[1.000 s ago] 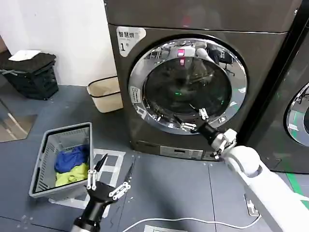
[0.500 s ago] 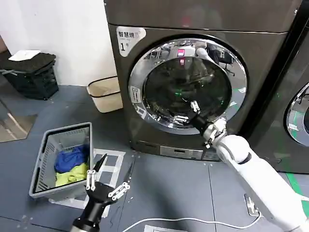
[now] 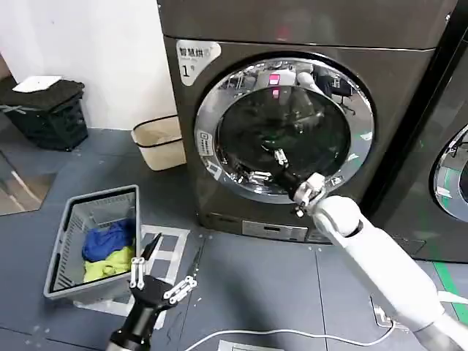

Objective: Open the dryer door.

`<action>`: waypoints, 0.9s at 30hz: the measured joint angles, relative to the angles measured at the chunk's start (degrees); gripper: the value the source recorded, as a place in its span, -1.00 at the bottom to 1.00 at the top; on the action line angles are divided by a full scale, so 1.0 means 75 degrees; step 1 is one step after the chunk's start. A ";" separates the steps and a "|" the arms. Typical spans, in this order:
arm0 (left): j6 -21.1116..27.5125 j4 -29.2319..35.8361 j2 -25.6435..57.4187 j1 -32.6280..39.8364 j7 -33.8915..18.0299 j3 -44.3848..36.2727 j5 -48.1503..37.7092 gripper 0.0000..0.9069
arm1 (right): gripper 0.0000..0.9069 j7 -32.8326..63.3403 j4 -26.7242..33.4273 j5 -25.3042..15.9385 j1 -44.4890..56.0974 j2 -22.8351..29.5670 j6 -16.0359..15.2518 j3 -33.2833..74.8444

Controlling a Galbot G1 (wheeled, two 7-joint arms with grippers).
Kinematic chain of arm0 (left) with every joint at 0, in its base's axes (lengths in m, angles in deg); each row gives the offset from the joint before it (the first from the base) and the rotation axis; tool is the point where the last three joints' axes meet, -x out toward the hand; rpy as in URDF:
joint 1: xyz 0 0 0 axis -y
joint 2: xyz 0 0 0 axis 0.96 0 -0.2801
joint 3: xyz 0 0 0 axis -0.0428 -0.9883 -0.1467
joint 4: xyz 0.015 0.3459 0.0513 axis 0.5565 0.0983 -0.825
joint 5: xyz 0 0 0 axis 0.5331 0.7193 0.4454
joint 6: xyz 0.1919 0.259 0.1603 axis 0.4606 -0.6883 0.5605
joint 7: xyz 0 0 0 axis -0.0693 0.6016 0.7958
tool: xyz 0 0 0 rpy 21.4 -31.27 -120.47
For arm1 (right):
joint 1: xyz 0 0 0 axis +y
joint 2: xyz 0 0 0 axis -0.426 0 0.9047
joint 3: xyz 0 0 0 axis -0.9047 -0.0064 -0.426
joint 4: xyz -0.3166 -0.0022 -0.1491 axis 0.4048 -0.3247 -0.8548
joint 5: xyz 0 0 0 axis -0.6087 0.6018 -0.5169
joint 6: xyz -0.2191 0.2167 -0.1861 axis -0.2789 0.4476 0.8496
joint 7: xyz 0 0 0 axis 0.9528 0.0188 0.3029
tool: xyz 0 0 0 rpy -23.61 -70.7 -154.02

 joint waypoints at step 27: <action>-0.0020 0.0060 0.0018 0.0002 0.0030 0.0018 -0.0020 1.00 | 1.00 -0.0119 0.1405 -0.0226 -0.0938 0.1009 0.0098 -0.0612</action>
